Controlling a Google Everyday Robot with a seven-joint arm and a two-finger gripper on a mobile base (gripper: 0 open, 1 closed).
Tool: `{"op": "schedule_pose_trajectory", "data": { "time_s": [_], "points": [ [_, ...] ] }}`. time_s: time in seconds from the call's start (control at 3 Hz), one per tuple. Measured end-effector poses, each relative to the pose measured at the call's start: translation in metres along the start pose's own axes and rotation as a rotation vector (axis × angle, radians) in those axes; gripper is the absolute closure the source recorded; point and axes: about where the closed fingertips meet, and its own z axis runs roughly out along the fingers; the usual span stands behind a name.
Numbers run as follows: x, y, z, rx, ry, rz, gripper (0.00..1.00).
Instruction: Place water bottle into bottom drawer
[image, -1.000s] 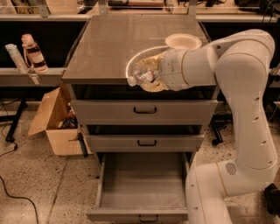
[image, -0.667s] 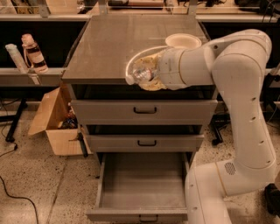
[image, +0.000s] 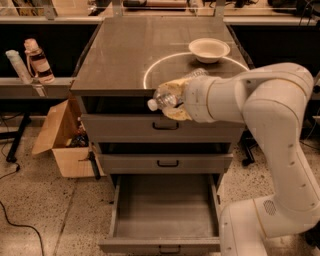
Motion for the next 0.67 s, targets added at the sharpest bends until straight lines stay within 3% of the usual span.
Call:
{"op": "schedule_pose_trajectory", "data": {
  "time_s": [0.67],
  "points": [
    [-0.002,0.054,-0.005,-0.045,0.004,0.111,1.0]
  ]
}}
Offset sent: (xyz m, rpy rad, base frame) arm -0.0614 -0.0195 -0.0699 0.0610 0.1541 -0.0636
